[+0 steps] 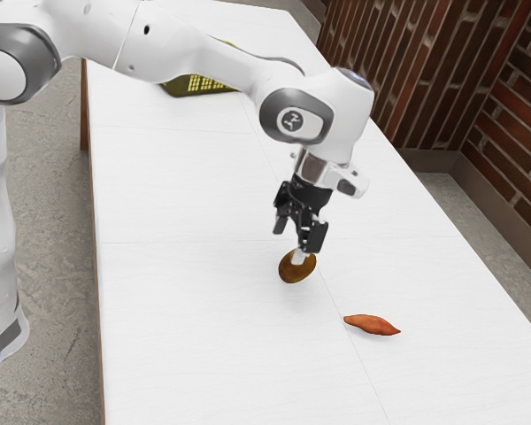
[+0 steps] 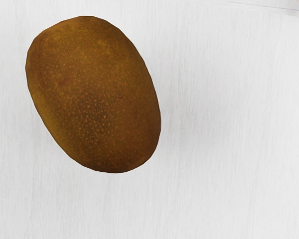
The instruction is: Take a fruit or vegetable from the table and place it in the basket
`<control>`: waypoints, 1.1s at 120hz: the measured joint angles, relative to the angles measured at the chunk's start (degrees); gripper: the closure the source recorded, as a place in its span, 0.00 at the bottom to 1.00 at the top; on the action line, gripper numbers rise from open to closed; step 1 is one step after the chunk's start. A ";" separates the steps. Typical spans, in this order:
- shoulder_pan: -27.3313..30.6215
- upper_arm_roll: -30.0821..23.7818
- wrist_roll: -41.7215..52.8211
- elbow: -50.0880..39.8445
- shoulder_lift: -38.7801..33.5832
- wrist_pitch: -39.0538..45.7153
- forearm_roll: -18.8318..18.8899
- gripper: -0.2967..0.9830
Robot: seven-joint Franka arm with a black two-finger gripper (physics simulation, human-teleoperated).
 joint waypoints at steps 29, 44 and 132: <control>-0.13 -0.14 -3.81 -1.77 0.67 1.28 0.16 0.23; 0.25 -0.14 -5.26 -1.86 1.31 1.64 0.18 0.23; -0.40 -0.14 -9.08 -0.36 6.08 8.97 3.17 0.23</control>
